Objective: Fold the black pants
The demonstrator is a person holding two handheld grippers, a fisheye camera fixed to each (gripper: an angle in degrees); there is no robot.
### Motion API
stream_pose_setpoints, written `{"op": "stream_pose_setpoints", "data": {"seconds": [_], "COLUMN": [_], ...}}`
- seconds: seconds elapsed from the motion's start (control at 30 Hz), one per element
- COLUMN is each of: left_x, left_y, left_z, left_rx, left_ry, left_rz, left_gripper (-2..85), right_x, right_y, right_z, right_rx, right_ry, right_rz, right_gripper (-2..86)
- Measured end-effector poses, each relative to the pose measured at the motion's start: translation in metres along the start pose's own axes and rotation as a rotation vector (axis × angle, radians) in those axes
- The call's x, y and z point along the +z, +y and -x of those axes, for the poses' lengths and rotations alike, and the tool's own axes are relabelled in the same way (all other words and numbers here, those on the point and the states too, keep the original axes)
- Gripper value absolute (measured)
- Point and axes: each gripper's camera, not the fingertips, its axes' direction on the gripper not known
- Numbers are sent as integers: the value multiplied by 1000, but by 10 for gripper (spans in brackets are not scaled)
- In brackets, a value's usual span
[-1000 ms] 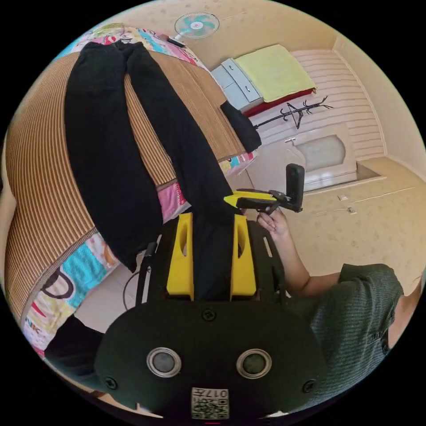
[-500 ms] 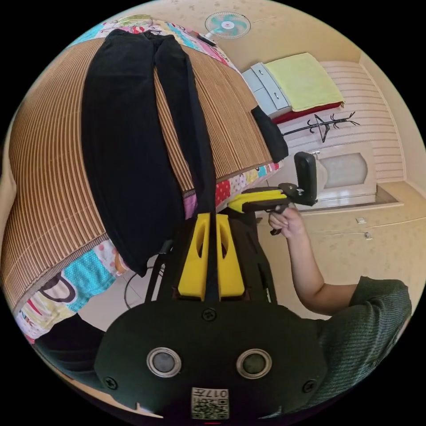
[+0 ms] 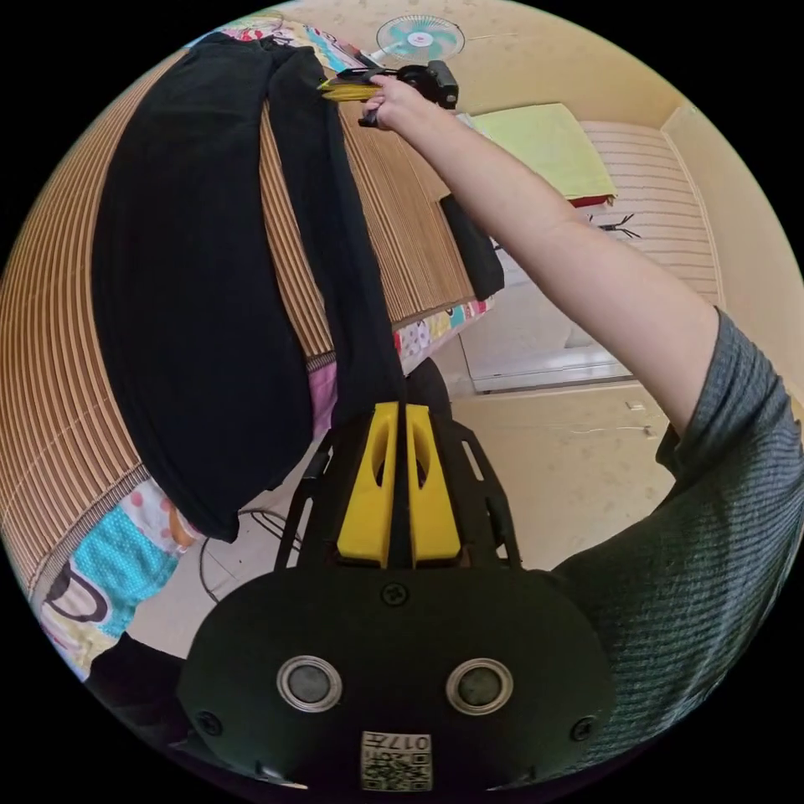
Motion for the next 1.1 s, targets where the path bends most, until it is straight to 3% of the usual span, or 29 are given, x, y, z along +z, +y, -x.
{"op": "stream_pose_setpoints", "data": {"seconds": [0.13, 0.2, 0.33, 0.43, 0.5, 0.6, 0.67, 0.73, 0.83, 0.93, 1.03, 1.1], "left_x": [-19, -32, -66, -79, -84, -87, -85, -85, -89, -97, -109, -115], "left_y": [11, 20, 49, 57, 57, 53, 49, 47, 47, 49, 55, 60], "left_z": [28, 42, 74, 93, 98, 97, 97, 98, 101, 105, 107, 113], "left_rx": [32, 44, -8, -58, -68, -48, -43, -51, -64, -72, -86, -119], "left_ry": [167, 241, 191, 211, 196, 165, 176, 188, 245, 315, 279, 255], "left_rz": [-43, -67, -166, -188, -193, -182, -175, -174, -213, -260, -302, -310], "left_gripper": [-8, -9, -8, -8, -8, -8, -8, -8, -8, -8, -8, -9], "right_x": [-38, -62, -59, -39, -11, 23, 36, 30, -9, -45, -31, 15], "right_y": [10, 28, 44, 46, 37, 33, 30, 25, 24, 37, 30, 9], "right_z": [79, 156, 202, 172, 126, 81, 70, 70, 98, 167, 217, 225], "right_rx": [-126, -326, -213, -141, -94, -44, -62, -72, -39, -190, -364, -401], "right_ry": [120, 114, 332, 411, 379, 389, 406, 397, 320, 214, -45, -244], "right_rz": [-321, -474, -585, -560, -376, -202, -129, -130, -286, -478, -429, -230], "right_gripper": [15, 12, 19, 81, 111, 94, 35, 23, 15, 13, 13, 13]}}
